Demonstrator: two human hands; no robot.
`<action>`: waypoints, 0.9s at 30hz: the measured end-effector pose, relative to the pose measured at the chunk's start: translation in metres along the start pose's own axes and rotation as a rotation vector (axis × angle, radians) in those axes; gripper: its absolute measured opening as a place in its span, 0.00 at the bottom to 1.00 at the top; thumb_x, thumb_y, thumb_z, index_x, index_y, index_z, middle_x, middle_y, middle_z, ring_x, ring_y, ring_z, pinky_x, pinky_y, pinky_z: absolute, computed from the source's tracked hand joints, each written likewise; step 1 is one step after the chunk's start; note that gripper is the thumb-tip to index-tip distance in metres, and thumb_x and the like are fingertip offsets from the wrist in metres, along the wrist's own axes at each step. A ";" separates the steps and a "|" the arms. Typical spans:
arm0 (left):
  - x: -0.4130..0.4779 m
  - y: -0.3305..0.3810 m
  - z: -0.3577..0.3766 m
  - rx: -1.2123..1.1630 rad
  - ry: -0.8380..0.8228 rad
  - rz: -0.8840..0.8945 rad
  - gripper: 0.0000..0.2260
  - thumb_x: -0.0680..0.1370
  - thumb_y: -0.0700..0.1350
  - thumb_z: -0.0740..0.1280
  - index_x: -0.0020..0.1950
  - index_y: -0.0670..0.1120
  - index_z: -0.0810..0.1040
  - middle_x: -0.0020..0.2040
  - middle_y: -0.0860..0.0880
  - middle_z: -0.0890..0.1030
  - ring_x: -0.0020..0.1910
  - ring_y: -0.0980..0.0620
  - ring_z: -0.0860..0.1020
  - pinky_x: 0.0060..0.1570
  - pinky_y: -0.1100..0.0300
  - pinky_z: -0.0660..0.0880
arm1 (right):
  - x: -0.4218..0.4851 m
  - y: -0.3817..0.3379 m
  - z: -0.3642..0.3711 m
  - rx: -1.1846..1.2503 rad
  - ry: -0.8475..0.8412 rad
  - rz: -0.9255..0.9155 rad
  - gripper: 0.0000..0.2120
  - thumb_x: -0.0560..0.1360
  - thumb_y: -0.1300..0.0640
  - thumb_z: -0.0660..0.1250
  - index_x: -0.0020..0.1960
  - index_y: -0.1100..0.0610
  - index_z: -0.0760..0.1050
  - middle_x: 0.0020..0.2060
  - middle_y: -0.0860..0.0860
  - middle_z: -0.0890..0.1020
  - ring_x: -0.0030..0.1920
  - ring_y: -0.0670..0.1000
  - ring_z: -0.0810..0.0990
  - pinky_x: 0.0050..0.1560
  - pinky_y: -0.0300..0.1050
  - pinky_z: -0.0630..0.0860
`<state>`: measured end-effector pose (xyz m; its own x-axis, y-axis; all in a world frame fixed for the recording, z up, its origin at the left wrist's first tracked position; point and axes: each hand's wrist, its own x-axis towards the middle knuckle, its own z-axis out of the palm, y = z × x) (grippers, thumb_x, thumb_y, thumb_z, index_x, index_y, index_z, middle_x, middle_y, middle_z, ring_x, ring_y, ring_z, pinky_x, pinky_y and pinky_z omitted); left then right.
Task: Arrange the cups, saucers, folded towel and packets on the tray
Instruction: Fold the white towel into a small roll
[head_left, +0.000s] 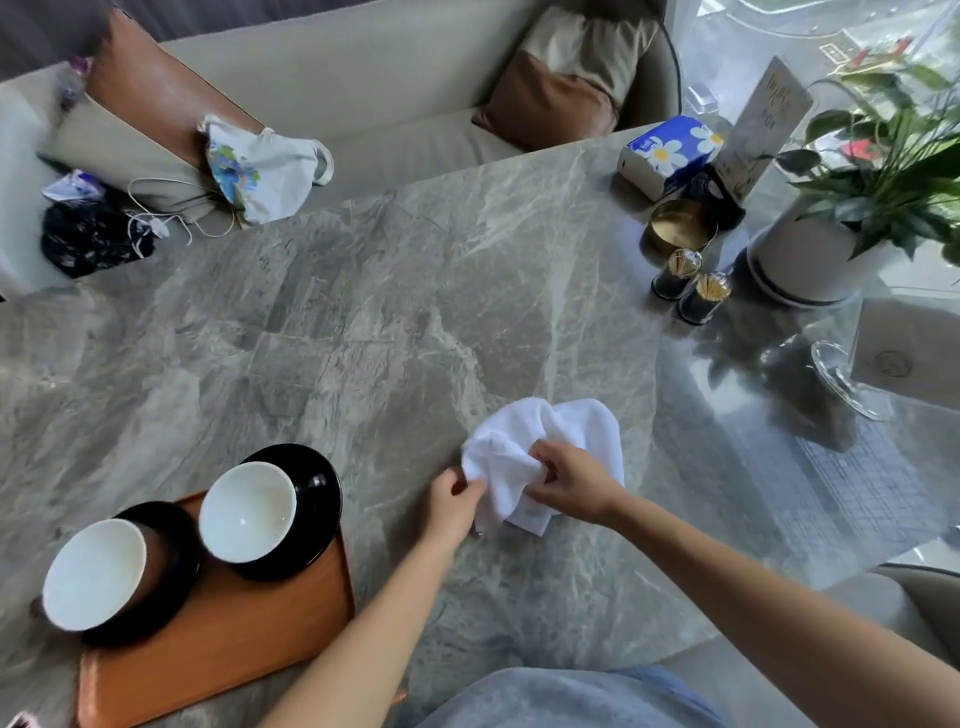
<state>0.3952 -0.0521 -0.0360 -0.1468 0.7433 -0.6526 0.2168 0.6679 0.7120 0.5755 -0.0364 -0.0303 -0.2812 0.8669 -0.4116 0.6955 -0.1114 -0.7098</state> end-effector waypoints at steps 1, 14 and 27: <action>-0.001 0.002 -0.004 -0.011 0.045 -0.006 0.07 0.76 0.40 0.63 0.51 0.39 0.76 0.46 0.43 0.79 0.47 0.46 0.76 0.48 0.53 0.73 | -0.001 -0.001 -0.003 0.024 -0.026 -0.013 0.04 0.70 0.58 0.67 0.42 0.53 0.72 0.32 0.47 0.74 0.33 0.45 0.72 0.35 0.42 0.71; -0.005 0.039 -0.106 -0.161 -0.128 0.199 0.05 0.77 0.42 0.65 0.51 0.44 0.79 0.47 0.46 0.82 0.46 0.50 0.78 0.49 0.58 0.72 | 0.018 -0.029 -0.053 0.000 0.360 -0.055 0.15 0.69 0.57 0.72 0.32 0.49 0.66 0.27 0.44 0.71 0.30 0.43 0.69 0.31 0.41 0.63; -0.016 0.155 -0.152 -0.550 0.196 0.608 0.08 0.78 0.37 0.62 0.45 0.50 0.77 0.32 0.58 0.82 0.32 0.62 0.76 0.34 0.68 0.71 | 0.033 -0.109 -0.151 0.631 0.752 -0.267 0.05 0.74 0.62 0.67 0.41 0.54 0.75 0.34 0.47 0.75 0.35 0.43 0.71 0.37 0.36 0.70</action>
<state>0.2850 0.0447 0.1242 -0.3326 0.9384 -0.0938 -0.1807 0.0342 0.9829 0.5902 0.0779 0.1202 0.2634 0.9577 0.1160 0.1340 0.0828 -0.9875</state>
